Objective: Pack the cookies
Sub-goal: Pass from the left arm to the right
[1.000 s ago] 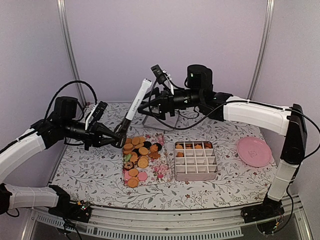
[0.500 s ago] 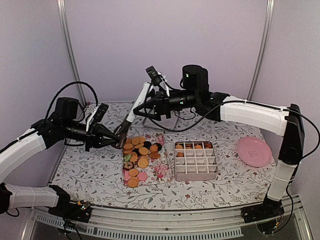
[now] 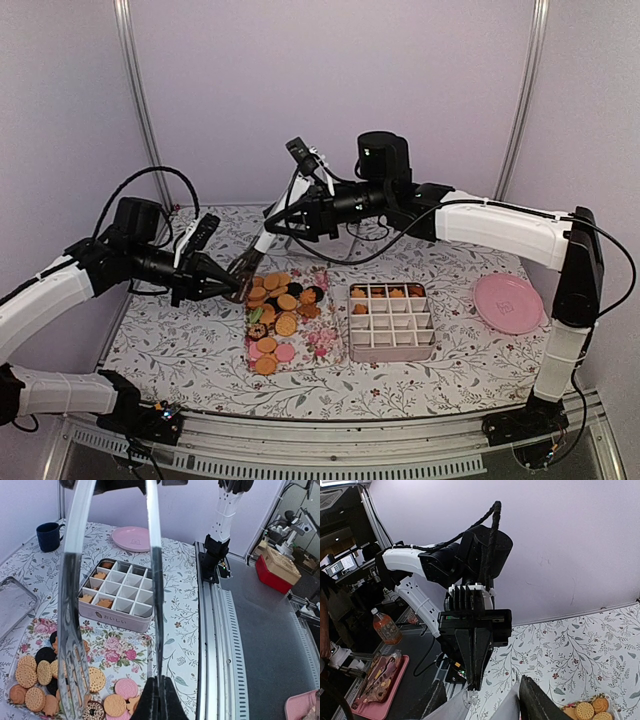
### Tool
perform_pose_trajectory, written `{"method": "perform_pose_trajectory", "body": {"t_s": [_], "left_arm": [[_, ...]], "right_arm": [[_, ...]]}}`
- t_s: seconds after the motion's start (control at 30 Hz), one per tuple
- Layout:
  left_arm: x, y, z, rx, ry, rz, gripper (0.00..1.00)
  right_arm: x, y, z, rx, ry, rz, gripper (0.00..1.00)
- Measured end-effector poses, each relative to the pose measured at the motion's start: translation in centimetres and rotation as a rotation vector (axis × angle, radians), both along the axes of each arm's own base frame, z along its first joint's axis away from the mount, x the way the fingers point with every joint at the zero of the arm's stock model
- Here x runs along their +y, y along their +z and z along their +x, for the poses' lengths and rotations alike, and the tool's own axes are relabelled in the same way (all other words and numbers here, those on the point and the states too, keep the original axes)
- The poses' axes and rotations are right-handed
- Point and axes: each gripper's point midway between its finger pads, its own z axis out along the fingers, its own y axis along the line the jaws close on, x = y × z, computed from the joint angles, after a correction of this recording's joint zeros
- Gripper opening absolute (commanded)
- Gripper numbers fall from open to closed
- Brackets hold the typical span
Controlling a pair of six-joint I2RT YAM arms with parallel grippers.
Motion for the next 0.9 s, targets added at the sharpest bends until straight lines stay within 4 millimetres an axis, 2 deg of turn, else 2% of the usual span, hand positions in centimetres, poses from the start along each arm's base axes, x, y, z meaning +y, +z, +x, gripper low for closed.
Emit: {"method": "perform_pose_trajectory", "body": {"t_s": [0.1, 0.37, 0.6, 0.67, 0.7, 0.73, 0.9], "left_arm": [[0.0, -0.3, 0.0, -0.002, -0.002, 0.009, 0.0], [0.1, -0.9, 0.0, 0.02, -0.005, 0.035, 0.0], [0.3, -1.4, 0.1, 0.031, 0.004, 0.058, 0.0], [0.4, -1.5, 0.4, 0.026, 0.016, 0.065, 0.09], [0.4, -1.5, 0.5, 0.026, 0.022, 0.068, 0.25], [0.5, -1.4, 0.7, 0.025, 0.032, 0.072, 0.35], [0.6, -0.5, 2.0, -0.004, 0.068, 0.076, 0.62]], "right_arm": [[0.0, -0.3, 0.0, 0.005, 0.0, -0.011, 0.43], [0.3, -1.3, 0.1, 0.019, 0.011, -0.037, 0.44], [0.4, -2.0, 0.0, 0.035, 0.022, -0.052, 0.3], [0.4, -2.0, 0.2, 0.029, 0.011, -0.051, 0.3], [0.5, -2.0, 0.3, 0.028, 0.003, -0.053, 0.3], [0.5, -2.0, 0.4, 0.026, -0.004, -0.053, 0.31], [0.9, -4.0, 0.7, 0.035, -0.066, -0.092, 0.3]]}}
